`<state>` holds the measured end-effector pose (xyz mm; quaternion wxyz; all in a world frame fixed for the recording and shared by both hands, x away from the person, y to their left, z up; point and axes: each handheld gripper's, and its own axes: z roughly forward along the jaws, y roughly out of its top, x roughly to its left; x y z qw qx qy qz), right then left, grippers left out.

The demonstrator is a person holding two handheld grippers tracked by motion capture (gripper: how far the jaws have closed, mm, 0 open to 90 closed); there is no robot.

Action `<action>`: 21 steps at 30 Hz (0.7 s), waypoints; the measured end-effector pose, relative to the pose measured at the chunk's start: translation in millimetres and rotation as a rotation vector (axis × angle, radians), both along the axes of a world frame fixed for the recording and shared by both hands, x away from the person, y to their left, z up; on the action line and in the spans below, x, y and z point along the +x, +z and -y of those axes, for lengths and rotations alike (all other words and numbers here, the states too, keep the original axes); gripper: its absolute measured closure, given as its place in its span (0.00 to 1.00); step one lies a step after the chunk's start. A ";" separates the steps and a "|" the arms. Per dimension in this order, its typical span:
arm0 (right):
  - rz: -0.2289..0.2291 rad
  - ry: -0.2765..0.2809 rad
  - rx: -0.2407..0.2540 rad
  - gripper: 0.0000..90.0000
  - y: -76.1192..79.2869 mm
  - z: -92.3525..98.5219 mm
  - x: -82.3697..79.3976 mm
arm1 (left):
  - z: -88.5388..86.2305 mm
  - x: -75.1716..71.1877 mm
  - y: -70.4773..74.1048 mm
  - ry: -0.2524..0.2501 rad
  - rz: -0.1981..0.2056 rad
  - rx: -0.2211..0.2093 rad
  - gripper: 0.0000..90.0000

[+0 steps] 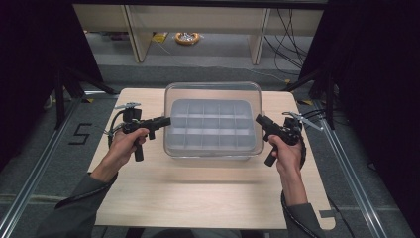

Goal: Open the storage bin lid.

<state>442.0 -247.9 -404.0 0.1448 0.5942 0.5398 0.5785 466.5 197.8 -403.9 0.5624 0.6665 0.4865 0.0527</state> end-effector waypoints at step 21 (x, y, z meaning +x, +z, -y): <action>-0.018 0.017 -0.027 0.73 -7.3 4.1 -36.8 | -2.0 -36.6 -9.8 -0.064 -0.022 0.016 0.69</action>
